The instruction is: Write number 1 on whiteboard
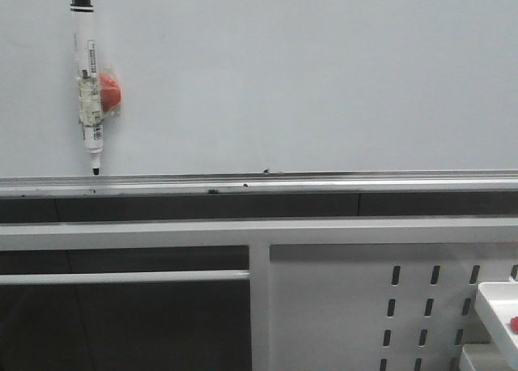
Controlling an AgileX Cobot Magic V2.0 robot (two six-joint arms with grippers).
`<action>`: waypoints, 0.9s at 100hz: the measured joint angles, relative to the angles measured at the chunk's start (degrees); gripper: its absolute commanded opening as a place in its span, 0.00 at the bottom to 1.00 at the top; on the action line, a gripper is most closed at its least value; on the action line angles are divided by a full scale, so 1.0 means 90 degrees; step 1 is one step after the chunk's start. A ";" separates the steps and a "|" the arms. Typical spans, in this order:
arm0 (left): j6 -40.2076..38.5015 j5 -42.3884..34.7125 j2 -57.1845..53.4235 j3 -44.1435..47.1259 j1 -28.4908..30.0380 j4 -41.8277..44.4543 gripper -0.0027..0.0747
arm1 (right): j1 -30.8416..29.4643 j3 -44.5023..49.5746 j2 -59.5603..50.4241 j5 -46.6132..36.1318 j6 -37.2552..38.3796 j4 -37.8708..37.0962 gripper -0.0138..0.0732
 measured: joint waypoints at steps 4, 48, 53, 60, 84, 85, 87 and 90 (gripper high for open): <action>0.0000 0.0000 0.0000 0.0000 0.0024 0.0000 0.01 | 0.0000 0.0000 0.0000 0.0000 0.0000 0.0000 0.08; 0.0000 0.0000 0.0000 0.0000 0.0104 0.0000 0.01 | 0.0000 0.0000 0.0000 0.0000 0.0000 0.0000 0.08; 0.0000 0.0000 0.0000 0.0000 0.0104 0.0000 0.01 | 0.0000 0.0000 0.0000 0.0000 0.0000 0.0000 0.08; 0.0000 0.0000 0.0000 0.0000 0.0104 0.0000 0.01 | 0.0000 0.0000 0.0000 0.0000 0.0000 0.0000 0.08; 0.0000 0.0000 0.0000 0.0000 0.0104 0.0000 0.01 | 0.0000 0.0000 0.0000 0.0000 0.0000 0.0000 0.08; 0.0000 0.0000 0.0000 0.0000 0.0104 0.0000 0.01 | 0.0000 0.0000 0.0000 0.0000 0.0000 0.0000 0.08; 0.0000 0.0000 0.0000 0.0000 0.0104 0.0000 0.01 | 0.0000 0.0000 0.0000 0.0000 0.0000 0.0000 0.08; 0.0000 0.0000 0.0000 0.0000 0.0104 0.0000 0.01 | 0.0000 0.0000 0.0000 0.0000 0.0000 0.0000 0.08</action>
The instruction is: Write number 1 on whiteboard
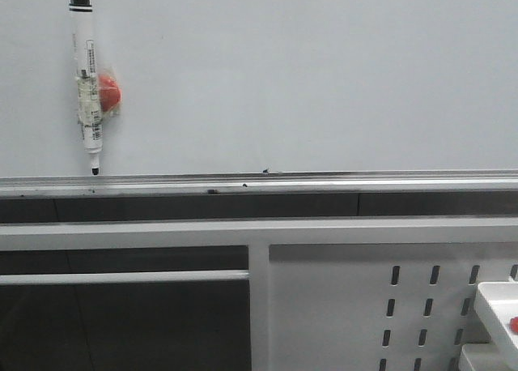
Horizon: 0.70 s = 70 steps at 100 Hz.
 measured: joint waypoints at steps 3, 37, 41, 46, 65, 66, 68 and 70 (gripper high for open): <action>0.0000 0.0000 0.0000 0.0000 0.0000 0.0000 0.01 | 0.0000 0.0000 0.0000 0.0000 0.0000 0.0000 0.08; 0.0000 0.0000 0.0000 0.0000 0.0000 0.0000 0.01 | 0.0000 0.0000 0.0000 -0.0666 0.0000 0.0000 0.08; 0.0000 0.0000 0.0000 0.0000 0.0000 0.0000 0.01 | 0.0000 0.0000 0.0000 -0.1040 0.0000 0.0039 0.08; 0.0000 -0.0053 0.0000 0.0000 0.0000 -0.0098 0.01 | 0.0000 0.0000 0.0000 -0.1545 0.0000 0.0191 0.08; 0.0000 -0.0745 0.0000 0.0000 0.0000 -0.3141 0.01 | 0.0000 0.0000 0.0000 -0.3118 0.0000 0.1116 0.08; 0.0000 -0.0768 0.0000 0.0000 0.0000 -0.3275 0.01 | 0.0000 0.0000 0.0000 -0.3154 0.0000 0.1201 0.08; 0.0000 -0.0838 0.0000 0.0000 0.0000 -0.3667 0.01 | 0.0000 0.0000 0.0000 -0.3197 0.0000 0.1297 0.08; 0.0000 -0.0901 0.0000 0.0000 0.0000 -0.4051 0.01 | 0.0000 0.0000 0.0000 -0.3227 0.0000 0.1449 0.08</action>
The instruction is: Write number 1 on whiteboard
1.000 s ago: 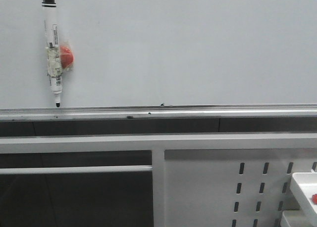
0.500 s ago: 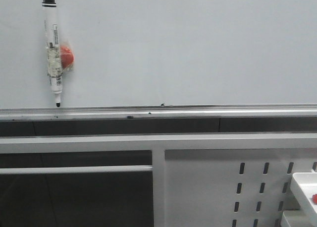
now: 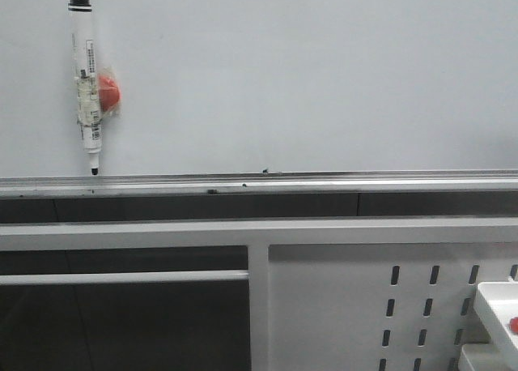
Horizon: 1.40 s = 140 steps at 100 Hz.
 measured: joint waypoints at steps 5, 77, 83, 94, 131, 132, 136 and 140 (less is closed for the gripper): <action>-0.0005 -0.0141 0.0000 0.0000 0.0000 -0.0835 0.01 | 0.0000 0.0000 0.0000 -0.0045 0.0014 0.0396 0.08; 0.2025 0.1378 0.2566 -0.2661 -0.0331 0.1811 0.51 | 0.0000 -0.2139 0.0733 0.3296 -0.2229 0.1646 0.54; 0.2429 0.1202 0.2914 -0.2687 -0.0605 0.1876 0.51 | 0.0000 -0.2168 0.0872 0.3306 -0.2291 0.1635 0.54; 0.2907 0.0853 0.3638 -0.2701 -0.1234 0.1904 0.51 | 0.0000 -0.2191 0.1090 0.3348 -0.2373 0.1635 0.54; 0.3078 -0.1791 0.5843 -0.2712 -0.2979 0.0724 0.51 | 0.0000 -0.2191 0.1393 0.3357 -0.2540 0.1633 0.54; 0.3078 -0.1836 0.5878 -0.2704 -0.3003 0.0712 0.51 | 0.0000 -0.2191 0.1393 0.3357 -0.2540 0.1633 0.54; 0.3078 -0.2038 0.6085 -0.2704 -0.3142 0.0664 0.51 | 0.0000 -0.2191 0.1393 0.3357 -0.2540 0.1633 0.54; 0.3078 -0.2193 0.6279 -0.2715 -0.3268 0.0631 0.51 | 0.0000 -0.2191 0.1393 0.3357 -0.2540 0.1633 0.54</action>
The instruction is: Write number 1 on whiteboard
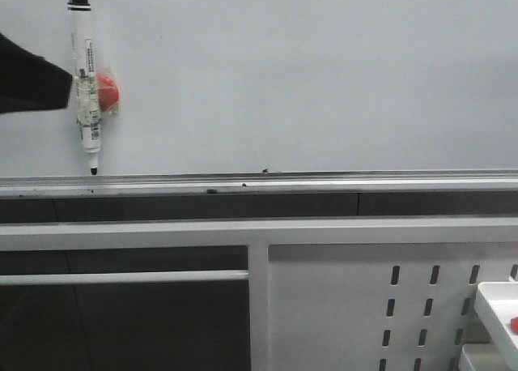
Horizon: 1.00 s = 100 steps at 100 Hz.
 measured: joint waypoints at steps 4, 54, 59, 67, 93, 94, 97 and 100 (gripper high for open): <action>-0.0027 -0.0141 0.0152 0.0000 -0.0092 -0.0025 0.51 | 0.0000 0.0000 0.0000 0.0000 0.0000 0.0000 0.54; -0.1327 -0.1725 0.1583 -0.0187 -0.0301 -0.0251 0.51 | 0.0000 0.0000 0.0000 0.0000 0.0000 0.0000 0.54; -0.1467 -0.1800 0.1713 -0.0235 -0.0301 -0.0251 0.51 | 0.0000 0.0000 0.0000 0.0000 0.0000 0.0000 0.54; -0.1622 -0.1931 0.1905 -0.0293 -0.0311 -0.0251 0.51 | 0.0000 0.0000 0.0000 0.0000 0.0000 0.0000 0.54; -0.1723 -0.2004 0.2260 -0.0366 -0.0311 -0.0264 0.33 | 0.0000 0.0000 0.0000 0.0000 0.0000 0.0011 0.54; -0.1734 -0.2008 0.2266 -0.0366 -0.0311 -0.0264 0.31 | 0.0000 0.0000 0.0000 0.0000 0.0000 0.0011 0.54; -0.1734 -0.2019 0.2276 -0.0366 -0.0311 -0.0266 0.27 | 0.0000 0.0000 0.0000 0.0000 0.0000 0.0011 0.54; -0.1734 -0.2046 0.2276 -0.0366 -0.0311 -0.0266 0.24 | 0.0000 0.0000 0.0000 0.0000 0.0000 0.0011 0.54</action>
